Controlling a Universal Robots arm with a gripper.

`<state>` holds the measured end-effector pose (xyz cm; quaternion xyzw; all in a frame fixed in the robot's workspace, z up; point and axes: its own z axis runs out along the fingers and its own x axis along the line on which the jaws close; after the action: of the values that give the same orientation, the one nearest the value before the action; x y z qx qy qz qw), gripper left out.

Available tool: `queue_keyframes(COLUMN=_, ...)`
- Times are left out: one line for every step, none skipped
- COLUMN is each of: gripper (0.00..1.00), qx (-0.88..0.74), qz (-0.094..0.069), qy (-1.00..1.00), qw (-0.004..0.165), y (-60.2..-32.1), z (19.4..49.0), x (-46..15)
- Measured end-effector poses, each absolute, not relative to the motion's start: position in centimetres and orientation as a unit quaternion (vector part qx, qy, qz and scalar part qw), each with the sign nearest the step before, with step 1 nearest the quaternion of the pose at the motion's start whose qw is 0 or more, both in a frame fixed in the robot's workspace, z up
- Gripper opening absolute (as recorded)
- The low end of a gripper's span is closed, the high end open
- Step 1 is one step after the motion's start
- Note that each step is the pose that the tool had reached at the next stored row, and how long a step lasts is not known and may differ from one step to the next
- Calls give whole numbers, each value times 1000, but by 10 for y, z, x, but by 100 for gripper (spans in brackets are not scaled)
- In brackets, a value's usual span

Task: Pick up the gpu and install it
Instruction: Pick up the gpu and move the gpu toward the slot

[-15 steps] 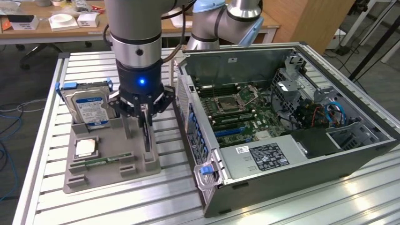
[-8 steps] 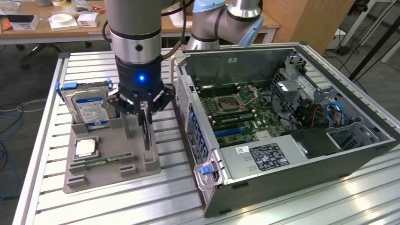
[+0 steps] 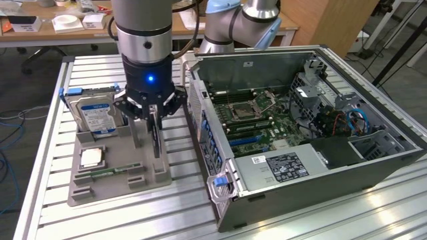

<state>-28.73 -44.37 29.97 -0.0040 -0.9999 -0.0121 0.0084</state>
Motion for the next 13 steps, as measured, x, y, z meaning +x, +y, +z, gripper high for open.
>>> queue_keyframes(gripper=26, qx=-4, qz=-12, qy=-1000, qw=8, y=-444, z=301, x=-287)
queue_keyframes(gripper=26, qx=-4, qz=-12, qy=-1000, qw=8, y=-444, z=302, x=-287)
queue_keyframes(gripper=26, qx=-4, qz=-12, qy=-1000, qw=8, y=-444, z=303, x=-287)
queue_keyframes(gripper=26, qx=-4, qz=-12, qy=-1000, qw=8, y=-444, z=303, x=-287)
queue_keyframes(gripper=26, qx=-4, qz=-12, qy=-1000, qw=8, y=-444, z=303, x=-287)
queue_keyframes(gripper=26, qx=-4, qz=-12, qy=-1000, qw=8, y=-444, z=303, x=-287)
queue_keyframes(gripper=26, qx=-4, qz=-12, qy=-1000, qw=8, y=-444, z=303, x=-287)
queue_keyframes(gripper=26, qx=-4, qz=-12, qy=-1000, qw=8, y=-444, z=304, x=-287)
queue_keyframes(gripper=26, qx=-4, qz=-12, qy=-1000, qw=8, y=-444, z=304, x=-287)
queue_keyframes(gripper=26, qx=-4, qz=-12, qy=-1000, qw=8, y=-444, z=304, x=-287)
queue_keyframes(gripper=26, qx=-4, qz=-12, qy=-1000, qw=8, y=-444, z=304, x=-287)
queue_keyframes(gripper=26, qx=-4, qz=-12, qy=-1000, qw=9, y=-444, z=304, x=-287)
queue_keyframes(gripper=26, qx=-4, qz=-12, qy=-1000, qw=9, y=-444, z=305, x=-287)
